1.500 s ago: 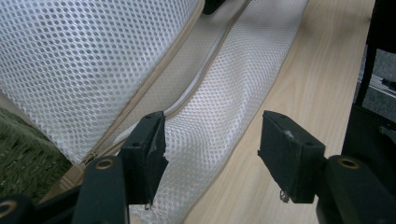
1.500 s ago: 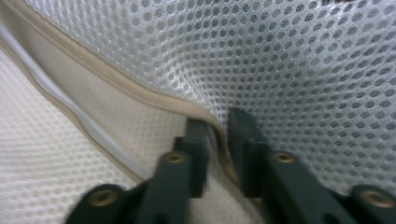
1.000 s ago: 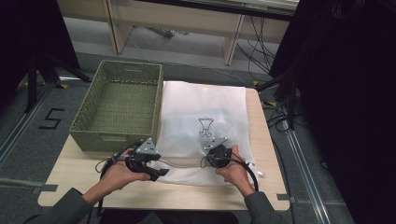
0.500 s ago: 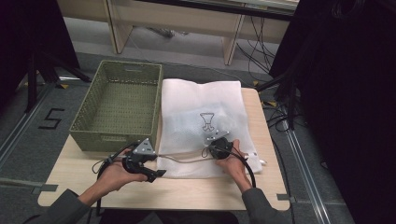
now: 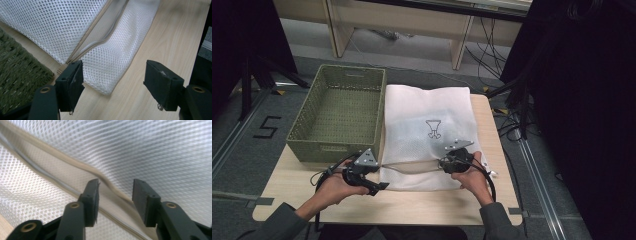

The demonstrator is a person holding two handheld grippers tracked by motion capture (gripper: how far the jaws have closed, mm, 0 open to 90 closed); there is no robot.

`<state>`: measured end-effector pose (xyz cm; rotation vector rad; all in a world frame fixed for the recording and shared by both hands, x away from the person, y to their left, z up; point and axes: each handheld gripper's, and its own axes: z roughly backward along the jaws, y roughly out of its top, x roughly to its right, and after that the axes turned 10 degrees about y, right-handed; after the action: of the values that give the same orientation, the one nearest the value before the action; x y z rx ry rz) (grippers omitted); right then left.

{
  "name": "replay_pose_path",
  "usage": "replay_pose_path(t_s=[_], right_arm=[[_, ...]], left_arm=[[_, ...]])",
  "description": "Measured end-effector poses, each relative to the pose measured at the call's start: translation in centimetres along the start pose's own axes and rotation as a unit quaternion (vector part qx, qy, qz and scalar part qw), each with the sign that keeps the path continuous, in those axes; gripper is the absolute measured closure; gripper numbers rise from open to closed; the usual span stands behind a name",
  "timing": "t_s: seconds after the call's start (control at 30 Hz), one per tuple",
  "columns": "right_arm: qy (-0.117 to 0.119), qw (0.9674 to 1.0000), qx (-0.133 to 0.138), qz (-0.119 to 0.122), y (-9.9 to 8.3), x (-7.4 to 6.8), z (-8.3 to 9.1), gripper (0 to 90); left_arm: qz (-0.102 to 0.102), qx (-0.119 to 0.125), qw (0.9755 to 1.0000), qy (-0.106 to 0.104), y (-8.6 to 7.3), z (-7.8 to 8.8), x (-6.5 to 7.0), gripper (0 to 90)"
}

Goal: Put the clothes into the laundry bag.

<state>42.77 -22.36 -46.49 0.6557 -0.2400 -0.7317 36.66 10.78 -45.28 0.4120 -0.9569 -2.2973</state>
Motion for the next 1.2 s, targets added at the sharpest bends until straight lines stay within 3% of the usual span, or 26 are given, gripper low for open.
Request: replay_pose_path(t_s=[0.03, 0.07, 0.3, 0.33, 0.37, 0.43, 0.5, 0.53, 0.57, 0.6, 0.63, 0.67, 0.73, 0.77, 0.8, 0.83, 0.93, 0.97, 1.07, 1.1, 1.2], right_arm=[[-0.002, 1.0, 0.007, -0.006, -0.1, 0.2, 0.4, 54.6], [0.004, 0.9998, 0.015, -0.016, -0.3, 0.5, 1.0, 52.1], [-0.002, 0.9979, 0.042, -0.05, -1.6, 1.0, 3.0, 45.5], [-0.002, 0.9976, 0.044, -0.053, -1.8, 1.0, 3.2, 45.2], [-0.002, 0.9958, 0.063, -0.067, -2.1, 1.0, 3.5, 44.4], [-0.001, 0.9956, 0.063, -0.07, -2.2, 1.0, 3.7, 43.7], [0.0, 0.995, 0.077, -0.064, -2.3, 1.1, 4.0, 42.7], [0.007, 0.9937, 0.081, -0.077, -2.4, 1.0, 4.2, 42.5], [0.017, 0.9916, 0.095, -0.087, -2.5, 0.8, 4.3, 41.8], [0.017, 0.9916, 0.095, -0.087, -2.5, 0.8, 4.3, 41.8], [0.018, 0.9912, 0.101, -0.083, -2.6, 0.8, 4.3, 41.5], [0.031, 0.9904, 0.1, -0.09, -2.6, 0.7, 4.5, 41.0], [0.036, 0.989, 0.101, -0.102, -2.7, 0.4, 4.7, 40.7], [0.032, 0.9901, 0.1, -0.093, -2.8, 0.5, 4.7, 40.4], [0.036, 0.989, 0.101, -0.102, -2.8, 0.3, 4.8, 40.1], [0.039, 0.9895, 0.109, -0.087, -3.0, 0.5, 4.7, 40.0], [0.046, 0.9871, 0.109, -0.108, -3.2, -0.2, 4.9, 39.5], [0.044, 0.9892, 0.108, -0.088, -3.3, 0.0, 5.0, 39.5], [0.048, 0.9882, 0.114, -0.09, -3.5, -0.2, 5.1, 39.3], [0.057, 0.9864, 0.113, -0.105, -3.6, -0.6, 5.2, 39.2], [0.055, 0.9876, 0.115, -0.092, -3.7, -0.6, 5.2, 39.1]], left_arm=[[0.011, -0.001, 0.9999, 0.002, -0.1, 0.0, 0.1, 31.1], [0.0, 0.0, 1.0, 0.001, -0.1, 0.1, -0.1, 31.1], [0.021, 0.007, 0.9997, 0.009, -0.5, 0.7, -0.5, 30.9], [0.016, 0.008, 0.9998, 0.014, -0.5, 0.8, -0.6, 30.8], [0.023, 0.01, 0.9996, 0.016, -0.6, 1.1, -0.7, 30.8], [0.015, 0.013, 0.9997, 0.016, -0.6, 1.2, -0.8, 30.8], [0.026, 0.016, 0.9994, 0.016, -0.8, 1.3, -0.8, 30.7], [0.019, 0.015, 0.9995, 0.019, -0.9, 1.5, -1.0, 30.7], [0.028, 0.015, 0.9993, 0.017, -1.0, 1.4, -1.0, 30.6], [0.019, 0.015, 0.9995, 0.02, -1.0, 1.5, -1.1, 30.6], [0.031, 0.016, 0.9992, 0.018, -1.2, 1.5, -1.1, 30.5], [0.026, 0.015, 0.9993, 0.02, -1.2, 1.6, -1.3, 30.3], [0.034, 0.016, 0.999, 0.023, -1.4, 1.6, -1.3, 30.2], [0.033, 0.015, 0.999, 0.024, -1.4, 1.7, -1.4, 30.2], [0.033, 0.016, 0.9989, 0.028, -1.5, 1.7, -1.4, 30.1], [0.029, 0.016, 0.9991, 0.026, -1.5, 1.7, -1.6, 30.1], [0.035, 0.018, 0.9988, 0.029, -1.6, 1.9, -1.6, 29.4], [0.032, 0.017, 0.9988, 0.032, -1.7, 1.9, -1.6, 29.3], [0.032, 0.019, 0.9987, 0.036, -1.8, 2.0, -1.6, 28.8], [0.031, 0.019, 0.9987, 0.036, -1.9, 2.0, -1.6, 28.0], [0.029, 0.02, 0.9987, 0.037, -2.0, 2.0, -1.7, 27.3]])
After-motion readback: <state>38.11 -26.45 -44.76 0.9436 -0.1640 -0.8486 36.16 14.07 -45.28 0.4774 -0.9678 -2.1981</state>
